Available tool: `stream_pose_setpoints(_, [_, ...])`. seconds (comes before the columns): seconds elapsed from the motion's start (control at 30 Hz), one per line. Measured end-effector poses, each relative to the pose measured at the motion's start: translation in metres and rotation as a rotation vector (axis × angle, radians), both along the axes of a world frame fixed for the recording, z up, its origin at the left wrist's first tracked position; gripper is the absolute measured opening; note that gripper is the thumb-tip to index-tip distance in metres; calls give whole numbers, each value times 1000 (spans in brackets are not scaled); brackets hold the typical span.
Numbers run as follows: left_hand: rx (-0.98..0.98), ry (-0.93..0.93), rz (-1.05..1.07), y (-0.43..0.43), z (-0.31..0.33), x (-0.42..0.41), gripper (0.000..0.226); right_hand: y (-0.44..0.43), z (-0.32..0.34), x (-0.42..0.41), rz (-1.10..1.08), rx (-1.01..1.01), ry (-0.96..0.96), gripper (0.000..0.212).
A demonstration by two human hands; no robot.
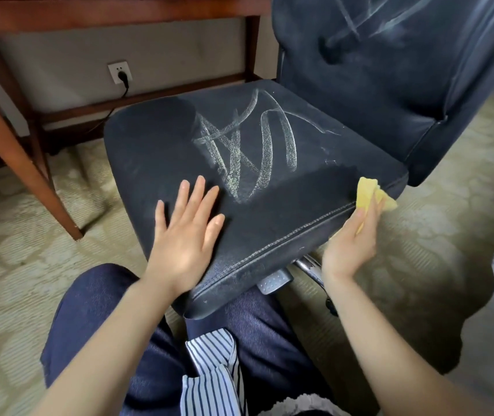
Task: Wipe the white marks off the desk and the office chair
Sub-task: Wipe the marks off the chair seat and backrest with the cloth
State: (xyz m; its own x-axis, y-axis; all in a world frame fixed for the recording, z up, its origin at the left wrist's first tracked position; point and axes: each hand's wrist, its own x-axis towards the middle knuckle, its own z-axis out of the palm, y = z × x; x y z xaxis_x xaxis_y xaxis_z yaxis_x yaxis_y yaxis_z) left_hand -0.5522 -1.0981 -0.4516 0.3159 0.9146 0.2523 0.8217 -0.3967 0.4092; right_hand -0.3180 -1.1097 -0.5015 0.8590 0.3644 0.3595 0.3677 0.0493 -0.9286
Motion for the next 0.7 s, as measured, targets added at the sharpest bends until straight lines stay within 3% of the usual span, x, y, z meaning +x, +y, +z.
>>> stream_pose_setpoints(0.13, [38,10,20,-4,-4,-1,57,-22,-20,-47,154,93,-138,38])
stream_pose_setpoints(0.3, [51,45,13,-1,-5,-5,59,-49,-50,-78,418,76,-429,43])
stream_pose_setpoints(0.4, [44,36,11,3,-5,-10,59,-56,-60,-87,551,65,-839,41])
stream_pose_setpoints(0.53, [34,-4,-15,7,-5,-17,65,-52,-63,-91,766,267,-1357,40])
stream_pose_setpoints(0.7, [15,-29,-37,11,-6,-20,59,-39,-61,-68,670,306,-1410,51])
